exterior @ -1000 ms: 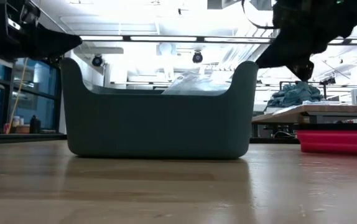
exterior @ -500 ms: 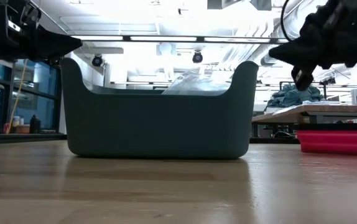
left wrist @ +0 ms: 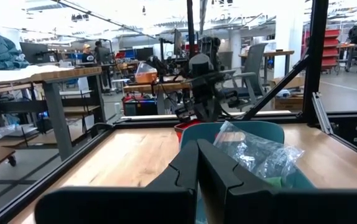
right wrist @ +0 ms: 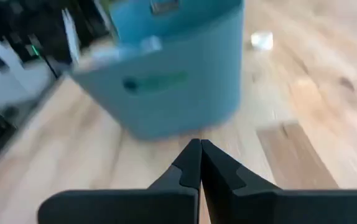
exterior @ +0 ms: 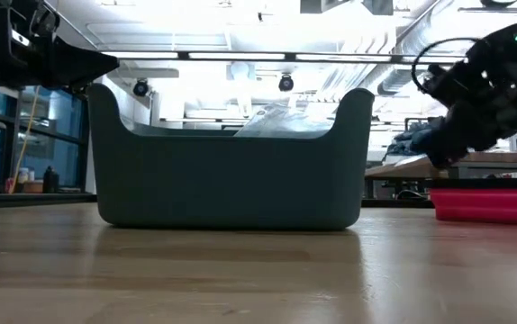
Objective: Roll bandage
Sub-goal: Return to Home Position
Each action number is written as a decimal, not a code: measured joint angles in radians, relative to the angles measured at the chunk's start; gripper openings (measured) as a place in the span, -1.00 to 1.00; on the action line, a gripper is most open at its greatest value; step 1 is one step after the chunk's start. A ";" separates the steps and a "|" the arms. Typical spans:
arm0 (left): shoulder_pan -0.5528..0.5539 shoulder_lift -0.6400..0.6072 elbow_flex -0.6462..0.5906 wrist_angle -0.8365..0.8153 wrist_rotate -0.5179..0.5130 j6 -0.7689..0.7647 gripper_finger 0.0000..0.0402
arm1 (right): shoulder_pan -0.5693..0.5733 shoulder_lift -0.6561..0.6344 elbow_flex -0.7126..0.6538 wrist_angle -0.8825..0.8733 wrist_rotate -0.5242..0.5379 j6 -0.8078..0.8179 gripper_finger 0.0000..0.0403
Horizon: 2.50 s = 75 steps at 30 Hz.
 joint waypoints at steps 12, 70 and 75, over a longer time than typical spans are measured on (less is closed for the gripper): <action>0.000 0.000 0.000 -0.012 0.000 0.000 -0.99 | 0.064 0.000 -0.001 0.039 0.185 -0.002 -1.00; 0.000 0.021 0.002 -0.016 -0.001 0.000 -0.99 | 0.060 -0.747 0.000 -0.382 0.237 -0.215 -1.00; 0.000 0.021 0.002 -0.017 0.000 0.000 -0.99 | 0.060 -0.747 0.000 -0.382 0.236 -0.117 -1.00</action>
